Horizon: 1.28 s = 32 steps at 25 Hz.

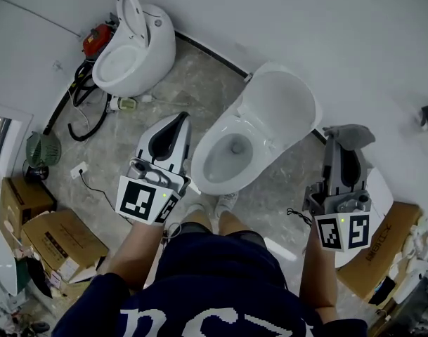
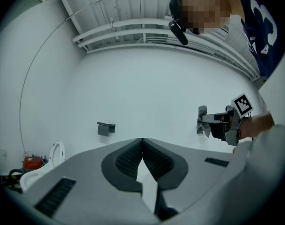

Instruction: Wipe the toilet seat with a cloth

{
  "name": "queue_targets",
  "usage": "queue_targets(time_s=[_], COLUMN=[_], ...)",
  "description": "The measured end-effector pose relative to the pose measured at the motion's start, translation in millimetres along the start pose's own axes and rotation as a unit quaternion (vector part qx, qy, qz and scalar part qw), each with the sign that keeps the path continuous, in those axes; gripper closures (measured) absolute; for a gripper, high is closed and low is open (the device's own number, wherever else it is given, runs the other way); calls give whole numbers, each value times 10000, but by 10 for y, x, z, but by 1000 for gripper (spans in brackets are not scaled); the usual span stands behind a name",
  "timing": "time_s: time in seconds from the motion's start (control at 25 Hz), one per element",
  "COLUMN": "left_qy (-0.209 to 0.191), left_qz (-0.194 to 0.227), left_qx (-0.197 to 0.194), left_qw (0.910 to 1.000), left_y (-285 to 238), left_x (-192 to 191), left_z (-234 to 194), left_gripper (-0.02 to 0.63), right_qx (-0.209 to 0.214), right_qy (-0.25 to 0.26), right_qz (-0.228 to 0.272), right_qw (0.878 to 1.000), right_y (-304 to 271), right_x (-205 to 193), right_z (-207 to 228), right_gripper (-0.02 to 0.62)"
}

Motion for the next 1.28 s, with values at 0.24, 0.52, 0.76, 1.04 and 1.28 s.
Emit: queue_targets(time_s=[0.24, 0.52, 0.76, 1.04, 1.28], left_qy=[6, 125, 259, 330, 285], left_qz=[-209, -401, -448, -623, -833], left_qx=[330, 301, -83, -438, -663], left_qw=[9992, 9987, 9986, 9965, 9939], left_y=[-283, -647, -992, -1410, -1728], left_x=[-221, -637, -1198, -1826, -2374], left_z=[-29, -143, -267, -305, -338], left_gripper=[594, 594, 594, 594, 594], right_qx=[172, 143, -51, -406, -819], right_qy=[-364, -726, -905, -1011, -1205], right_qz=[-431, -1103, -1496, -1856, -2256], right_qw=[9983, 9911, 9846, 9766, 9633], right_y=[-372, -684, -944, -1188, -1349], right_x=[-366, -998, -1516, -2224, -2997], right_z=[366, 581, 685, 892, 1120], right_gripper=[541, 541, 541, 541, 541])
Point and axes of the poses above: the fingertips, and each gripper's own axes: y backward along the fingers, z to its right, x out of its top, the point moved 9 cm from there along y, backward along the fingers, and after that the axes turned 12 degrees about -y, right-handed, at the moved point
